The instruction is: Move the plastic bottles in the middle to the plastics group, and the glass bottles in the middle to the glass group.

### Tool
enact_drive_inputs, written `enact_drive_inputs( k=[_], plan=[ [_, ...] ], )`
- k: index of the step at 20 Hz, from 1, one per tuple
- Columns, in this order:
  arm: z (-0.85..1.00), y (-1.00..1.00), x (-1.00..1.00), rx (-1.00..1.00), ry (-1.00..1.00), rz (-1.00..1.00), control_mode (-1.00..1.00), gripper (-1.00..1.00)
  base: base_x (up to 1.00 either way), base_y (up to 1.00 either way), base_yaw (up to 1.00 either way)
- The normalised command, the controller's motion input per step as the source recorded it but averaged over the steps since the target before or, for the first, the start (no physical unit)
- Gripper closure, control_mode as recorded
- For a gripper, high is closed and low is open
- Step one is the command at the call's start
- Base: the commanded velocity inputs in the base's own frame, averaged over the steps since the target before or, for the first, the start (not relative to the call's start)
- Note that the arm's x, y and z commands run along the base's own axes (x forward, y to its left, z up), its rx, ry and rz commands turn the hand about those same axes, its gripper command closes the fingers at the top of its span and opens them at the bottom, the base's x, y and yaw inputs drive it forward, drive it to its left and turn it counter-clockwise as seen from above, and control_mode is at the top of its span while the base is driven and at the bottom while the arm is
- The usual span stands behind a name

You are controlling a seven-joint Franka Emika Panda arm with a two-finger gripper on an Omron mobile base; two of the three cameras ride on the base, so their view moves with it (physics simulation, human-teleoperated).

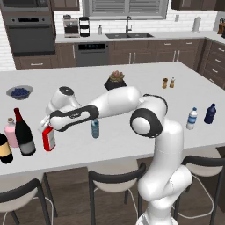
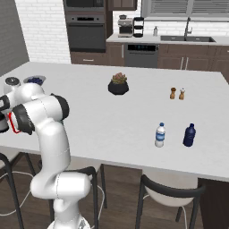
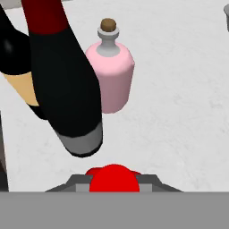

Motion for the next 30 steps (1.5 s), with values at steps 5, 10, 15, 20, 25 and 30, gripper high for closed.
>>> enact_drive_inputs(
  k=[5,10,15,20,25,30],
  plan=[
    [0.0,0.3,0.24,0.0,-0.07,0.0,-1.0,1.0,0.0,0.0,0.0],
    [-0.02,0.26,0.03,0.0,-0.01,0.01,-1.0,1.0,0.0,0.0,0.0],
    [-0.21,0.03,0.0,0.01,0.0,0.01,-1.0,1.0,0.0,0.0,0.0],
    [-0.32,-0.11,0.0,0.02,0.0,0.0,-1.0,1.0,0.0,0.0,0.0],
    [-0.4,-0.25,-0.03,0.07,-0.08,0.0,-1.0,1.0,0.0,0.0,0.0],
    [-0.02,-0.06,0.0,0.07,-0.15,0.0,-1.0,1.0,0.0,0.0,0.0]
  ],
)
